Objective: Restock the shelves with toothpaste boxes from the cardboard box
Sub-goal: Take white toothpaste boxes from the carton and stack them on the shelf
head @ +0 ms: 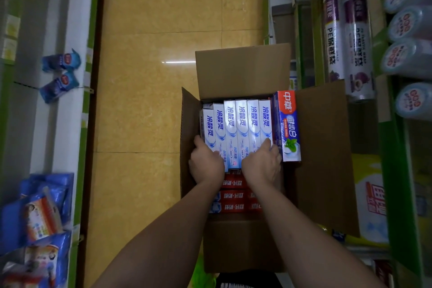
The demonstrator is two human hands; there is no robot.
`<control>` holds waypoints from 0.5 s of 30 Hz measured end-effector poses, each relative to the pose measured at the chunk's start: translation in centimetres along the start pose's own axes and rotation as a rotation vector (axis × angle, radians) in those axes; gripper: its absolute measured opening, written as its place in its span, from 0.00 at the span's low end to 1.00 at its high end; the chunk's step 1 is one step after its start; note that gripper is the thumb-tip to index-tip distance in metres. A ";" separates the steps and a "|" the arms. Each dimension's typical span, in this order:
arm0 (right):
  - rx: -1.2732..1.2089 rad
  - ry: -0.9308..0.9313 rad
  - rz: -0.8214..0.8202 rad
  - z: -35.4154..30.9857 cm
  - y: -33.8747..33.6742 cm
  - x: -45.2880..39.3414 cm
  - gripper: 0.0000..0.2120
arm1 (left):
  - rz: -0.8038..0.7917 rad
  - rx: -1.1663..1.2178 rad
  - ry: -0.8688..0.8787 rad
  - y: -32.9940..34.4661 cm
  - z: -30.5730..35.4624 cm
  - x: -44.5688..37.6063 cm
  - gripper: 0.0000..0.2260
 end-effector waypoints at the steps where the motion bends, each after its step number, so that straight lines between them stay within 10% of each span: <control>1: -0.010 0.010 0.001 0.0 0.0 0.0 0.32 | 0.013 0.004 0.023 -0.1 0.0 0.1 0.19; 15: -0.055 -0.006 0.042 0.3 0.4 0.9 0.25 | -0.025 0.258 -0.031 1.2 -1.1 0.7 0.22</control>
Point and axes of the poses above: each hand's wrist, its own x-axis away from the middle knuckle, its own y-axis out of the palm, z = x × y, the point moved 7 cm from there along -x, towards the middle knuckle, and after that the axes turned 14 degrees about z, right-handed, at the moved point
